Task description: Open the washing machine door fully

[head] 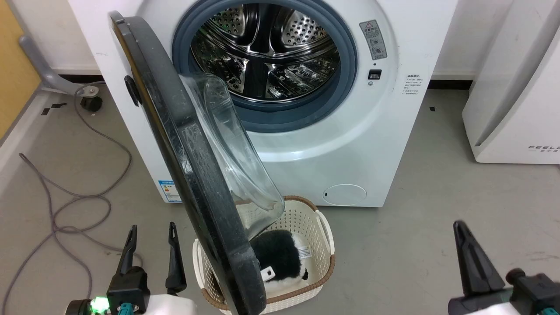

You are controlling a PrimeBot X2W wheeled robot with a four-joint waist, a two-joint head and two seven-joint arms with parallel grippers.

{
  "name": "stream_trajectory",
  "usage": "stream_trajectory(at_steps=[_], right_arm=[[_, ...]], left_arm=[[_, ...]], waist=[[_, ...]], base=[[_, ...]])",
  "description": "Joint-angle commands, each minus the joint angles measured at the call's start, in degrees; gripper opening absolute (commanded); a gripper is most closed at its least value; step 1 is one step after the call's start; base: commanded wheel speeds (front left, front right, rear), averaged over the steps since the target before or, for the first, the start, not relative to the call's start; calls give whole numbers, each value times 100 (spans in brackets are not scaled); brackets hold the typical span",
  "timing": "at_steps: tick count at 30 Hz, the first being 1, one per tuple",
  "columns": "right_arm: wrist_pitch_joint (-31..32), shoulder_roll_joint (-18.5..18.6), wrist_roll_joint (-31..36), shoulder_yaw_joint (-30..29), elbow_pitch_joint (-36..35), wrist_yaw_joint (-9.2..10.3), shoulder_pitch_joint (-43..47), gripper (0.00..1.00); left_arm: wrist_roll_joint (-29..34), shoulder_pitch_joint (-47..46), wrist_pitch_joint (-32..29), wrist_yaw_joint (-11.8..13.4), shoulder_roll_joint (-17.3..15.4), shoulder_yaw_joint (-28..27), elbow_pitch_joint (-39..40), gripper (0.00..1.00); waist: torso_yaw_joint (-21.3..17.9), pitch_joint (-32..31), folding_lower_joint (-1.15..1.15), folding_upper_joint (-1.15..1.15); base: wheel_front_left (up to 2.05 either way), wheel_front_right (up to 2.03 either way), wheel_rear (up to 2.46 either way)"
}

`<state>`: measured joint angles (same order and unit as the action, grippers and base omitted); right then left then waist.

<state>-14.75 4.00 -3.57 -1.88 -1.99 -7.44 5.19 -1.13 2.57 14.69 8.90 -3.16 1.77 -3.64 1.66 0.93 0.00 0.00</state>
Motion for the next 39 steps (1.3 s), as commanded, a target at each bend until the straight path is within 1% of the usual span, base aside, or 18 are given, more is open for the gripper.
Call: stream_trajectory(at_steps=[1, 2, 3, 4, 5, 15, 16, 17, 18, 22, 29, 35, 39], right_arm=[[-24, -55, -94, -50, 56, -5, 99, 0], [-24, -74, -183, -111, 54, -5, 104, 0], [-24, -87, -258, -125, 69, -5, 115, 14], [-25, -94, -299, -123, 85, -5, 122, 75], [-25, -100, -340, -135, 74, -5, 120, 100], [-25, -111, -543, -72, 101, -5, 177, 100], [-25, -111, -508, -57, 98, -5, 183, 100], [-25, -111, -485, -48, 98, -5, 190, 100], [-25, -112, -475, -48, 97, -5, 197, 100], [-25, -112, -483, -80, 90, -5, 222, 100], [-25, -112, -392, -44, 53, -5, 248, 100], [-25, -112, -421, -56, 16, -5, 276, 100], [-25, -112, -427, -46, 5, -5, 302, 100]], left_arm=[[32, 42, 30, -7, -30, 7, -11, 100], [32, 46, 30, -10, -30, 6, -13, 100], [30, 48, 30, -14, -31, 5, -16, 100], [27, 47, 30, -19, -36, -2, -22, 100], [24, 47, 30, -24, -41, -8, -27, 100], [3, 49, 30, -33, -39, -40, 32, 100], [-9, 46, 30, -29, -39, -59, 44, 52], [-23, 33, 30, -33, -39, -81, 84, 11], [-33, 24, 30, -39, -45, -105, 127, 0], [-12, -71, 30, -32, -78, -186, 427, 0], [-27, -286, 30, -74, -72, -200, 1409, 0], [-78, -421, 30, -156, -35, 29, 2147, 0], [-47, -499, 30, -236, -12, 374, 2664, 0]], waist=[[2, -5, 0, 0], [3, -6, 0, 0], [6, -11, 0, 0], [5, -15, 0, 0], [2, -20, 0, 0], [43, -70, 0, 0], [51, -75, 0, 0], [55, -80, 0, 0], [61, -85, 0, 0], [95, -103, 0, 0], [134, -132, 0, 0], [165, -148, 0, 0], [184, -157, 0, 0]], base=[[0, 0, 0], [0, 0, 0], [0, 0, 0], [0, 0, 0], [0, 0, 0], [0, 0, 0], [0, 0, 0], [0, 0, 0], [0, 0, 0], [0, 0, 0], [0, 0, 0], [0, 0, 0], [0, 0, 0]])
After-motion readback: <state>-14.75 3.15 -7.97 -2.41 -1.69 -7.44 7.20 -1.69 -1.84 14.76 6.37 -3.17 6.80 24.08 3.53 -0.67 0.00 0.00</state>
